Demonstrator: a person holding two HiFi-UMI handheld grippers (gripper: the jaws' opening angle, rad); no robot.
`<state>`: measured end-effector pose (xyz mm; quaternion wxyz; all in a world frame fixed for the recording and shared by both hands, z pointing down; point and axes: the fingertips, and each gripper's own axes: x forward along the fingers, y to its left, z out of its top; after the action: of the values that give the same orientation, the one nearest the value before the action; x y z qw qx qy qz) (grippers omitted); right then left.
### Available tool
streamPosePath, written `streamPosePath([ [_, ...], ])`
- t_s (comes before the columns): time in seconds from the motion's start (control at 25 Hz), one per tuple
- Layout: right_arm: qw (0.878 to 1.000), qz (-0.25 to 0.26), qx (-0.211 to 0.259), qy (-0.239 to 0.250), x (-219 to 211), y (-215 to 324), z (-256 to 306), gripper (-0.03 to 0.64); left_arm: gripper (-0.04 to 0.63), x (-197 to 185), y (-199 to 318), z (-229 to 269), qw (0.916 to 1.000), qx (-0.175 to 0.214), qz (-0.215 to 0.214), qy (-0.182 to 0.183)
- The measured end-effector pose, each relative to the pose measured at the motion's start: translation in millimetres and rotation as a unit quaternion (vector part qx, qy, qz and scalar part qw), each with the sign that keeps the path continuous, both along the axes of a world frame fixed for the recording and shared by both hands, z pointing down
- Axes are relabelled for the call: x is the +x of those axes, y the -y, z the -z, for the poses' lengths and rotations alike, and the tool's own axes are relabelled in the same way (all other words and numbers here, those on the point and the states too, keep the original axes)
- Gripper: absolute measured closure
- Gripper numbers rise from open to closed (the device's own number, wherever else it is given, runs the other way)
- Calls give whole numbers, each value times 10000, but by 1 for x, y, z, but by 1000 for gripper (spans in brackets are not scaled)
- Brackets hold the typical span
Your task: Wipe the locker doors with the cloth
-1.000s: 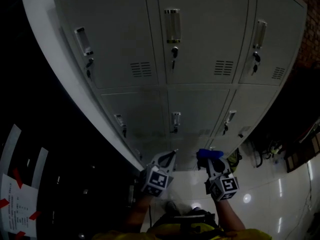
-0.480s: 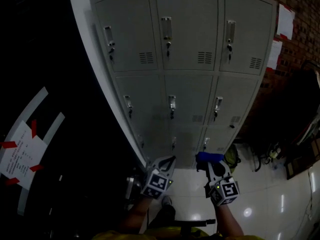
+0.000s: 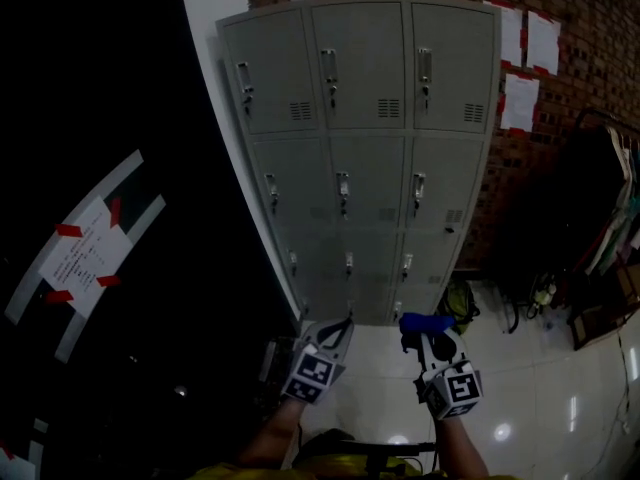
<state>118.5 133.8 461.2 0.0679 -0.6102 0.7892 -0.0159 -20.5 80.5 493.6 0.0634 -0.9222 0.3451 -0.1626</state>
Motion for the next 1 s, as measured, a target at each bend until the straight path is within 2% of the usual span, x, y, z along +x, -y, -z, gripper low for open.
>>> streamPosePath([
  [0.24,9998,-208,-66,43,-27,-59,7,552,594,-11,-58,15,9994,102,-326,43],
  [0.48,9997,-151,-176,114,-81,-100,9,552,593,-66,-92,20,9995,165,-250,29],
  [0.6,9992,-136,-299,215,-102,-119,1,552,594,-87,-108,10,9997,27,-234,35],
  [1.0,9977,-437,-408,330,-115,-151,-14,552,593,-106,-141,-9,9990,-35,-433,69],
])
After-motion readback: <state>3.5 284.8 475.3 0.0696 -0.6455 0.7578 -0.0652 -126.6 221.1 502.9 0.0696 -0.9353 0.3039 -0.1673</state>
